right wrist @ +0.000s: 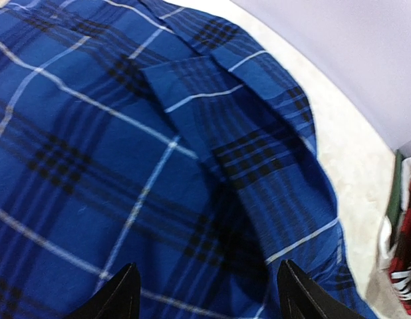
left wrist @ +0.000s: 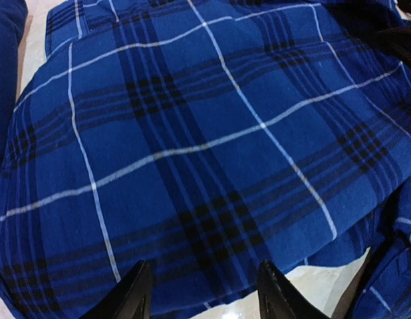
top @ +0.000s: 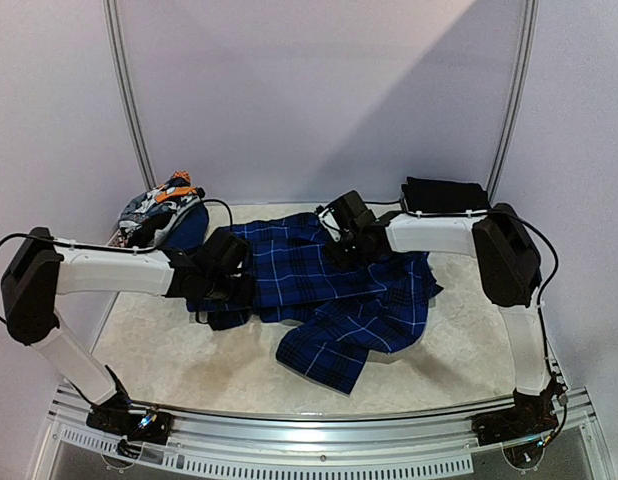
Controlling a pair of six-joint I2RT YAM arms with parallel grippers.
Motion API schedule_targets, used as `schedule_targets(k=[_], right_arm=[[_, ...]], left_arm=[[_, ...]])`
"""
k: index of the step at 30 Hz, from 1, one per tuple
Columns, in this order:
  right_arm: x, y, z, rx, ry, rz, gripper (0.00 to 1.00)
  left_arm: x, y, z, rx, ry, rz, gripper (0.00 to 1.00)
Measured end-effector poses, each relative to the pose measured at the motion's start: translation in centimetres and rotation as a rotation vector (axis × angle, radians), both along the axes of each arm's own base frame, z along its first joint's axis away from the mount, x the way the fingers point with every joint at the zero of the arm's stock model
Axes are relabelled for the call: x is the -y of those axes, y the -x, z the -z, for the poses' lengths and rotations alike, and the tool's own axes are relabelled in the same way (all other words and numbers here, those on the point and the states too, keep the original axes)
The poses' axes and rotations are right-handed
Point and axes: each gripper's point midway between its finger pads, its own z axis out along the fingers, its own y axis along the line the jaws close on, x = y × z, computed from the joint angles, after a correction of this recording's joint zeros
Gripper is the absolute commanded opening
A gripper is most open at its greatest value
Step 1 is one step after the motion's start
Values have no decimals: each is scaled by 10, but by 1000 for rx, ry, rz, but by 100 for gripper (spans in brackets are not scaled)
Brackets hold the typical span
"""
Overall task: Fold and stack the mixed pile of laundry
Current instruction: Smooth out the crumpled shirt at the center of the board.
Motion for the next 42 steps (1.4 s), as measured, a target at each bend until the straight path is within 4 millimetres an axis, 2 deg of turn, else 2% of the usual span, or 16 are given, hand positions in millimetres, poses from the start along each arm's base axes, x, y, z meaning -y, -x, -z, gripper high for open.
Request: schedule_targets(k=[6, 11, 14, 20, 25, 30, 37, 42], right_arm=[[13, -18, 10, 64, 124, 53, 62], [25, -29, 15, 116, 229, 95, 53], [28, -36, 16, 145, 279, 105, 44], [28, -46, 22, 182, 335, 110, 25], [25, -54, 10, 215, 341, 106, 12], [22, -64, -7, 250, 320, 110, 1], [34, -81, -6, 239, 292, 125, 0], [44, -98, -13, 224, 231, 135, 0]], left_arm=[[3, -19, -2, 12, 7, 0, 52], [-6, -34, 6, -4, 5, -22, 51], [-8, -43, 9, -9, 8, -29, 49], [0, -61, 17, -17, 28, -26, 46], [-6, -62, 42, -68, 6, -38, 44], [-13, -61, 52, -86, -4, -49, 43], [-20, -59, 65, -108, -9, -59, 41], [-19, -62, 65, -98, 0, -63, 39]])
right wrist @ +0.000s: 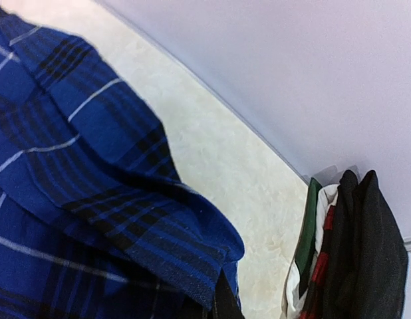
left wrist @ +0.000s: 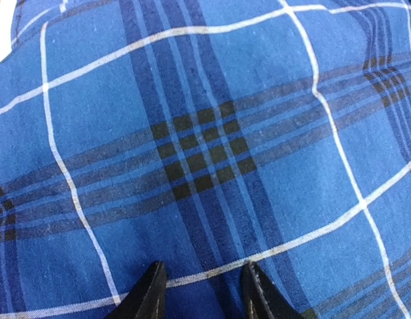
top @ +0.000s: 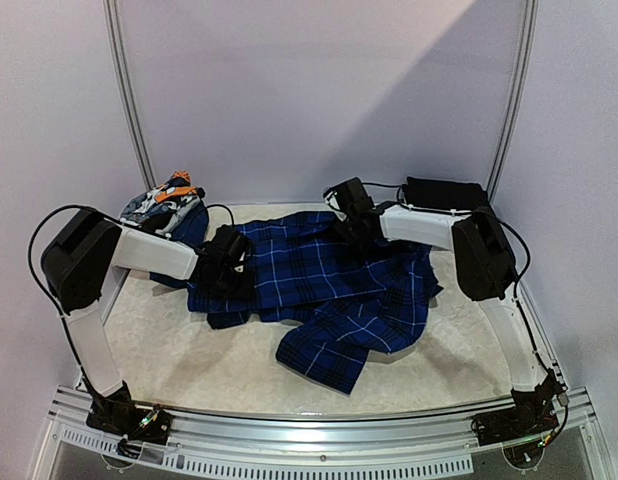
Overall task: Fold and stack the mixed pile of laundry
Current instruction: Smooth out the crumpled shirt at the center of the board.
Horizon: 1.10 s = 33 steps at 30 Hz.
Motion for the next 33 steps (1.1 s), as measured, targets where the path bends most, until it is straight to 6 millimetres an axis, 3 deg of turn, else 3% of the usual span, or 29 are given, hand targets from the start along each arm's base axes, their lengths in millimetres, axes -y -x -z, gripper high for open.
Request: schedule_targets(k=[10, 15, 20, 25, 33], right_arm=[[41, -55, -28, -34, -284, 29, 0], [74, -82, -19, -89, -464, 71, 0], [95, -94, 5, -171, -610, 113, 0], [101, -95, 18, -217, -679, 150, 12], [100, -102, -3, -182, -744, 168, 36]], left_arm=[[-2, -1, 0, 0, 2, -5, 38], [-1, -3, 1, 2, 3, -6, 37], [0, -6, 1, 5, 5, -8, 36], [0, -6, 1, 6, 7, -10, 35], [-2, -4, 0, 4, 2, -13, 37]])
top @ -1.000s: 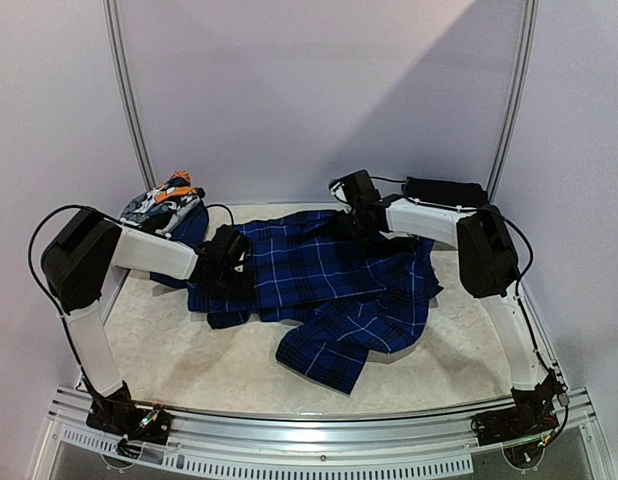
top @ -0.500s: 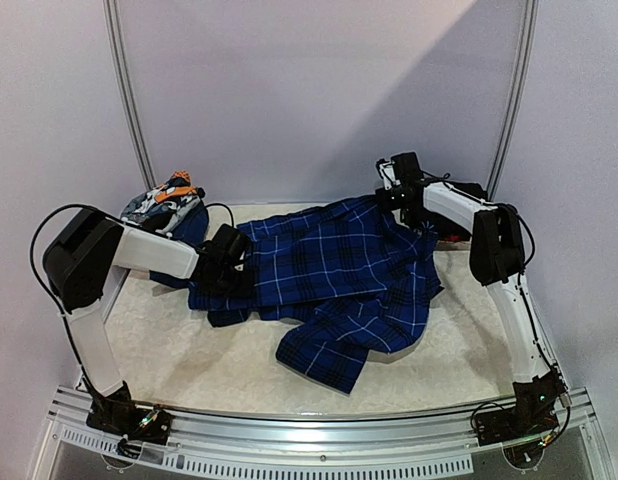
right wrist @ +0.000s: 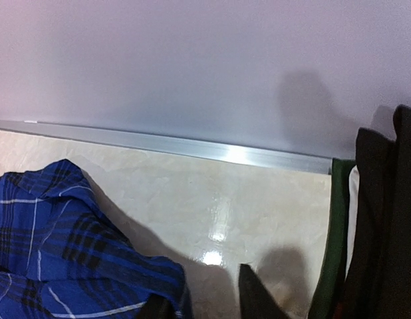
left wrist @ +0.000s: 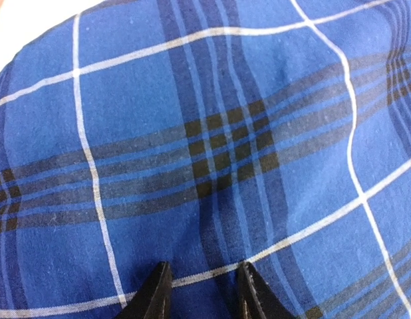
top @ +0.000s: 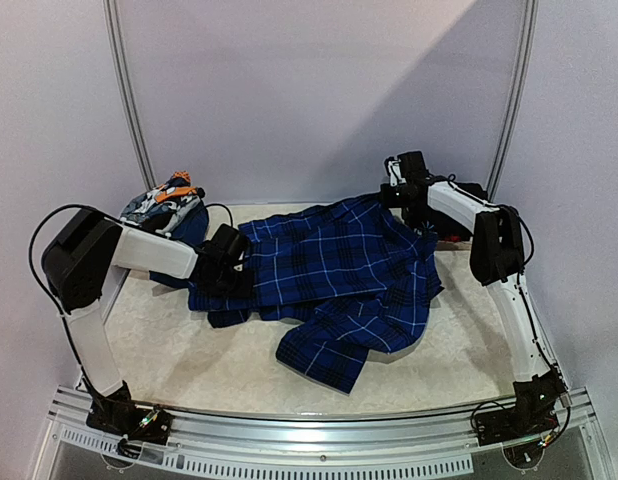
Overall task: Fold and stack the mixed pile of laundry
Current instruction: Smooth out the crumpled shirt at the center of the board.
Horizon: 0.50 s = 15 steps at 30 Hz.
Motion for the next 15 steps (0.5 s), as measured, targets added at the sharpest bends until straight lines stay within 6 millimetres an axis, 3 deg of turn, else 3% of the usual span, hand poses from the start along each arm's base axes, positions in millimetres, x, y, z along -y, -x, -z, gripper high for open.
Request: schedule_targets(k=[4, 7, 15], right_arm=[[0, -1, -2, -2, -18, 15, 57], [1, 0, -2, -15, -31, 27, 69], [1, 13, -15, -60, -74, 24, 86]], left_arm=[[-7, 11, -4, -25, -20, -1, 40], [-13, 20, -15, -31, -34, -2, 49], [-10, 43, -70, 31, -19, 25, 57]])
